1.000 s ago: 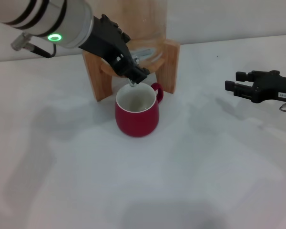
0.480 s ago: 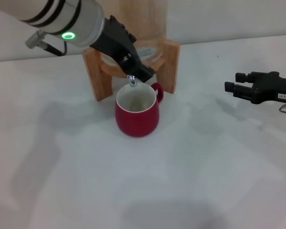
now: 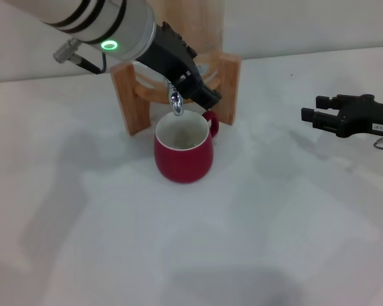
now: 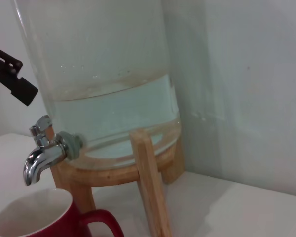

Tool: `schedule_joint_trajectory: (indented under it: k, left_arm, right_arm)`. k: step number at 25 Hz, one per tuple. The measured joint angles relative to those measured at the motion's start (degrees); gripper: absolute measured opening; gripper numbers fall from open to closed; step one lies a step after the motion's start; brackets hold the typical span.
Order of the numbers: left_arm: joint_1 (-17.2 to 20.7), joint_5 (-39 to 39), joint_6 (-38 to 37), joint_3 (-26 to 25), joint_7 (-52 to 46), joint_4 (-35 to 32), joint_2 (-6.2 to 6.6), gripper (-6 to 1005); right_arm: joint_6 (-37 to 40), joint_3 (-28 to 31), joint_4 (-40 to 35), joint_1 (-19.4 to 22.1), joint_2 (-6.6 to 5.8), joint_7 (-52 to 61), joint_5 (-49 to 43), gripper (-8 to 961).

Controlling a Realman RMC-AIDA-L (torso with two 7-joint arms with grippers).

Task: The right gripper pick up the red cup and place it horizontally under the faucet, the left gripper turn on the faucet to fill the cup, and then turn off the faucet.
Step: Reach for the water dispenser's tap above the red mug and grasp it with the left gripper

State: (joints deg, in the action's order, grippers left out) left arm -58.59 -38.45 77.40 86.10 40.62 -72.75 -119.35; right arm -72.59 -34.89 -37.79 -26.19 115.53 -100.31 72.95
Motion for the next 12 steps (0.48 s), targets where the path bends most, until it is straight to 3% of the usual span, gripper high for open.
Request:
schedule_joint_trajectory:
  k: [12]
  left_arm:
    - [-1.10,0.28,-0.80,-0.65,-0.20,2.36,0.00,875]
  right_arm:
    - [-0.01,0.00,0.07,0.00,-0.04,0.04,0.00,482]
